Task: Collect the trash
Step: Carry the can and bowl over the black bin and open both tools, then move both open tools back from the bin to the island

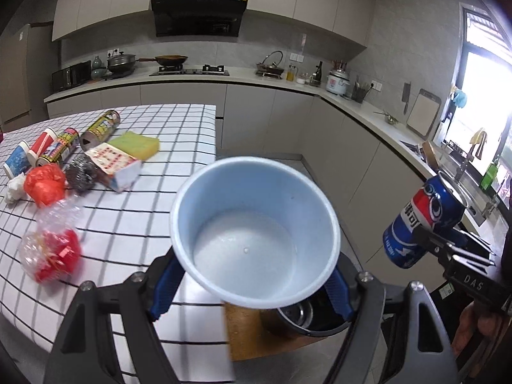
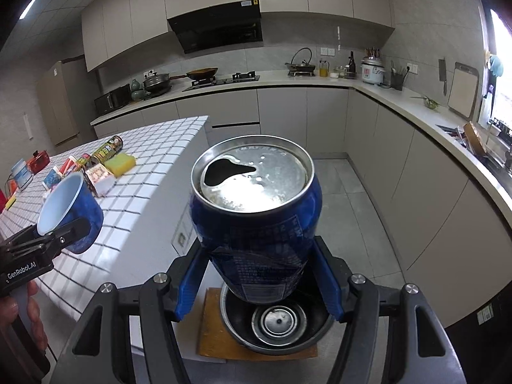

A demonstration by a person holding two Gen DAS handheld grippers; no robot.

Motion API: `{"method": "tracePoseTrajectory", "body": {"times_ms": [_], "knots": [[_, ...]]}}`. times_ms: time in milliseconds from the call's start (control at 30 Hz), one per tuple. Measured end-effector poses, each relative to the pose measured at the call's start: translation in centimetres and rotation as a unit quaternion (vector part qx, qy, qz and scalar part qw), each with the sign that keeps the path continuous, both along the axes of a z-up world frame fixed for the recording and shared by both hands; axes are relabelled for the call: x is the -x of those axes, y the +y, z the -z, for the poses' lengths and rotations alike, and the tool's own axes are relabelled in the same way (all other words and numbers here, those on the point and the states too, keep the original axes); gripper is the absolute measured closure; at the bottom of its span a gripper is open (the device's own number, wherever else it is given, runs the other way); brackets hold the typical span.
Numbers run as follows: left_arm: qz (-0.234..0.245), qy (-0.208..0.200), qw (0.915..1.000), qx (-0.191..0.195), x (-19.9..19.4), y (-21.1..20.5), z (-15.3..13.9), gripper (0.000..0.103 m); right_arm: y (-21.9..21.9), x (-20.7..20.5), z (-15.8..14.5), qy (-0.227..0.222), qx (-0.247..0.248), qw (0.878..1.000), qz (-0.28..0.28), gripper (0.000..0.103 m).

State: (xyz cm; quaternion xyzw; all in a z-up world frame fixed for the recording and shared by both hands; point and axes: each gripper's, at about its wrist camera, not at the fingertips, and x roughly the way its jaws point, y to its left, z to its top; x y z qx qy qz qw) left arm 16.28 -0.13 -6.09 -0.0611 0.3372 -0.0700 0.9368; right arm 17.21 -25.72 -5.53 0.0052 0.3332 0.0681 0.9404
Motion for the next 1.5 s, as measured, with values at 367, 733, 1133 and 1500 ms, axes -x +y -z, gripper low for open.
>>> {"method": "tracePoseTrajectory", "body": {"times_ms": [367,733,1133,1500], "knots": [[0.000,0.028,0.9996,0.000,-0.6,-8.2,4.9,0.025,-5.8,-1.2,5.4,0.030,0.018,0.998,-0.049,0.037],[-0.011,0.065,0.9973,0.033,-2.8,-10.6,9.6,0.025,-7.6,-4.5,12.8,0.061,0.020,0.991,-0.118,0.037],[-0.044,0.086,0.9946,0.038,-5.1,-10.0,9.7,0.013,-8.6,-7.9,18.3,0.091,0.078,0.978,-0.171,0.005],[-0.051,0.077,0.9952,0.035,-4.8,-10.3,8.8,0.013,-9.9,-6.5,16.7,0.076,0.048,0.981,-0.170,0.005]]}}
